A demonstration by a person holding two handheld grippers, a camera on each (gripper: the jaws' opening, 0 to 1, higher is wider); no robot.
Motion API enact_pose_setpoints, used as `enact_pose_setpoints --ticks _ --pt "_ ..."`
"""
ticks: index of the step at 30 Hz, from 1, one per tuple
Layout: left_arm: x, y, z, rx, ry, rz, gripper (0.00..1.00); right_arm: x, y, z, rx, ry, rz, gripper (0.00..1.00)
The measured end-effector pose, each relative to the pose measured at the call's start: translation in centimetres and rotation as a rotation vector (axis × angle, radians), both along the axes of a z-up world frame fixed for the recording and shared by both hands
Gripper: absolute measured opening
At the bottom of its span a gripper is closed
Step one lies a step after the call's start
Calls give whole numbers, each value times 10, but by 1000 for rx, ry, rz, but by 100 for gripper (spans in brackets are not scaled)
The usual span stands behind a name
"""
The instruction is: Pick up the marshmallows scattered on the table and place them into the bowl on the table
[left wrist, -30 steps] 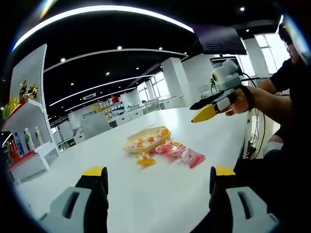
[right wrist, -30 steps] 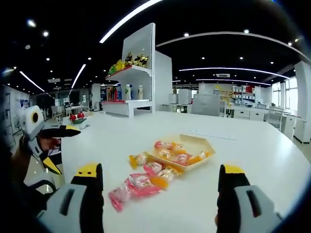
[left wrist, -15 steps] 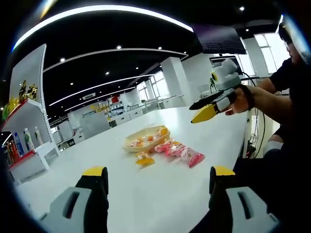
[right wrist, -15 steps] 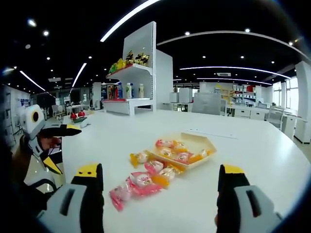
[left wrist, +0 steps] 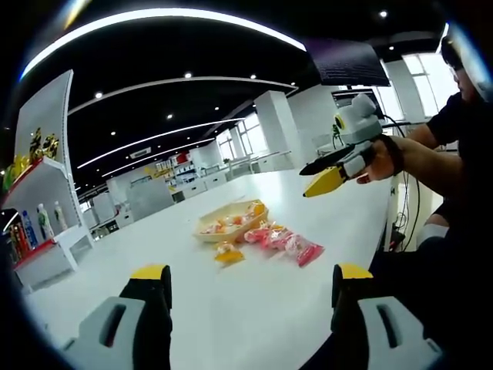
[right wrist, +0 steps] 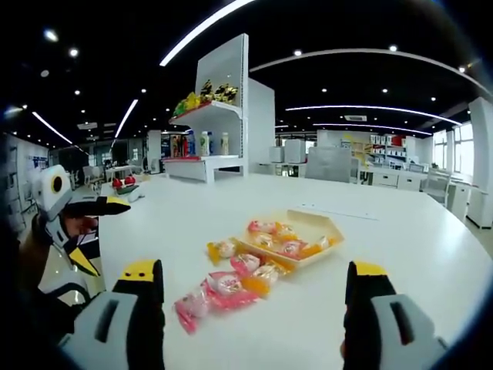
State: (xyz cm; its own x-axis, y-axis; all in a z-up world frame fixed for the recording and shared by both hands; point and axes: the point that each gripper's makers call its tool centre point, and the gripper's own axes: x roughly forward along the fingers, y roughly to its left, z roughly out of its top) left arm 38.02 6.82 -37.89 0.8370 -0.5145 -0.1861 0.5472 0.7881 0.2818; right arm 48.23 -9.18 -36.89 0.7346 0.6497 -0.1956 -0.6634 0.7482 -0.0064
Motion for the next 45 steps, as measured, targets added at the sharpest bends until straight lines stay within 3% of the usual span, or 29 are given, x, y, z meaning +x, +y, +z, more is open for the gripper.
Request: enact_pose_setpoints --ticks 45 --pt "1 3 1 2 -5 6 85 -1 -3 0 -15 -8 -12 95"
